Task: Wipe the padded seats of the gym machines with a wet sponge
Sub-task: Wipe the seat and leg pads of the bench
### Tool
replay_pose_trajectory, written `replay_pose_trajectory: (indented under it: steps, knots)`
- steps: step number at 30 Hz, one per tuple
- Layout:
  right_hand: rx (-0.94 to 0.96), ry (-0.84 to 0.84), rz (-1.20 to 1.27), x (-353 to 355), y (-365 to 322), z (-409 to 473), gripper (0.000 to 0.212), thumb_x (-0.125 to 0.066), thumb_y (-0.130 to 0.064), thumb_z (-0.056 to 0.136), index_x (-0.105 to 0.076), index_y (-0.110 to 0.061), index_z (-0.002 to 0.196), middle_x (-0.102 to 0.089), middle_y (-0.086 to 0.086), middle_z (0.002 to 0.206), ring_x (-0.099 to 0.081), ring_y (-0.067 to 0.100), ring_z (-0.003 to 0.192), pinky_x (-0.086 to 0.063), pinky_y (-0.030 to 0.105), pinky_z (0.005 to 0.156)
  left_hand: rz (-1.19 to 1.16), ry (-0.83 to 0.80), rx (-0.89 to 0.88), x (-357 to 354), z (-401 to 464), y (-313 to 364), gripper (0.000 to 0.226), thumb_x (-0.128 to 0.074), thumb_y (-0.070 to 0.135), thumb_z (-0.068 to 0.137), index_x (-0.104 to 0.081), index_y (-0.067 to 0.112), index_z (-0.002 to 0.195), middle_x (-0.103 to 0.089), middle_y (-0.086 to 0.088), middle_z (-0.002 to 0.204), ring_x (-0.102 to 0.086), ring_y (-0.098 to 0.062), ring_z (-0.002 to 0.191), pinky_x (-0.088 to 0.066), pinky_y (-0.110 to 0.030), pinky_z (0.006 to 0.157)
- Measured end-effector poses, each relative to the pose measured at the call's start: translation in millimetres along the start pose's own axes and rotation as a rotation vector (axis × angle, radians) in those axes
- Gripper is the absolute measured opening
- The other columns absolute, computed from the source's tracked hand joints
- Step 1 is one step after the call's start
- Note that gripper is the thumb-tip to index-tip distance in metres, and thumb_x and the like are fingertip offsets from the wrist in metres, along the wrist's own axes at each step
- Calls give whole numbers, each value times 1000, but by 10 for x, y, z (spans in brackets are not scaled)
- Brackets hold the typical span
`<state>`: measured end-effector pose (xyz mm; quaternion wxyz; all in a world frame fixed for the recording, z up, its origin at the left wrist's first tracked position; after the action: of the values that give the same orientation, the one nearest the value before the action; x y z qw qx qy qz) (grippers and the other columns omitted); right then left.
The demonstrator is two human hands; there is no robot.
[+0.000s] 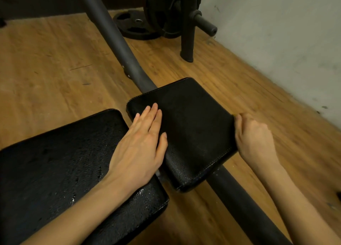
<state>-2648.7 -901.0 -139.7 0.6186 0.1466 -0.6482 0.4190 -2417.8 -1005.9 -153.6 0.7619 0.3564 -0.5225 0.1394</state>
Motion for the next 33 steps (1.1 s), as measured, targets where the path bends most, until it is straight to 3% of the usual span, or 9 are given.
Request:
replay_pose_trajectory:
  steps: [2, 7, 10, 14, 18, 23, 29, 33]
  knots:
    - [-5, 23, -61, -84, -149, 181, 32, -36, -29, 102, -58, -8, 93, -64, 9, 86, -62, 27, 73, -55, 46, 66, 1, 1, -4, -2, 11, 9, 63, -20, 43, 99, -16, 14, 156, -8, 1, 164, -1, -6, 150, 3, -21, 120]
    - [45, -79, -82, -528, -1097, 1118, 29, -44, -23, 98, -63, -3, 107, -65, 15, 106, -62, 36, 98, -49, 40, 77, 9, -2, 2, 11, 14, 16, 63, -21, 42, 99, -19, 13, 155, -10, 1, 164, -1, -5, 150, 7, -17, 119]
    - [41, -104, -70, -460, -1107, 1131, 35, -37, -24, 102, -62, -1, 109, -65, 18, 110, -61, 39, 101, -45, 38, 76, 13, -6, 3, 26, 18, 14, 63, -21, 43, 99, -18, 14, 155, -10, 3, 164, -1, -4, 150, 7, -17, 119]
    - [-24, -37, -85, -219, -423, 565, 43, -30, -31, 104, -62, -4, 94, -64, 21, 94, -61, 41, 88, -39, 38, 70, 7, -3, 16, 41, 9, 23, 58, -28, 39, 104, -18, 15, 155, -9, 2, 164, -2, -5, 150, 7, -17, 118]
    - [-95, -18, 7, -34, 4, 136, 46, -30, -37, 104, -58, -5, 84, -64, 11, 77, -61, 31, 68, -54, 46, 68, 0, -5, 29, 54, 11, 41, 57, -35, 35, 104, -22, 12, 154, -14, -1, 163, -8, -9, 150, 3, -19, 118]
    - [-120, -21, 23, 39, 55, 2, 44, -31, -35, 104, -58, -4, 86, -64, 13, 80, -60, 31, 66, -51, 43, 63, -3, -15, 22, 47, -5, 49, 56, -35, 33, 104, -25, 9, 154, -18, -4, 163, -12, -12, 150, -1, -22, 120]
    - [-46, -165, -289, 40, 31, 117, 37, -32, -35, 102, -54, -7, 93, -56, 6, 75, -56, 27, 65, -43, 36, 54, 10, -13, 6, 14, -7, 30, 56, -34, 33, 104, -25, 9, 154, -17, -4, 163, -12, -12, 150, -2, -23, 121]
    - [-67, -163, -198, 61, 48, 73, 42, -28, -42, 103, -51, -10, 89, -55, 5, 69, -56, 22, 58, -42, 33, 51, 11, -19, -11, -2, -5, 21, 55, -31, 33, 104, -26, 7, 153, -19, -6, 162, -14, -15, 151, -6, -28, 123]
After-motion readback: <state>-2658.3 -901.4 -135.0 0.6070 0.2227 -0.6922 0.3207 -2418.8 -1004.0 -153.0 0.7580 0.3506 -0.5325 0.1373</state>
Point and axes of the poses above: each hand's wrist, its own z-axis towards the middle knuckle, its own x-axis out of the back of the hand, y = z × x, the point moved 4 cm from there along z, towards the middle knuckle
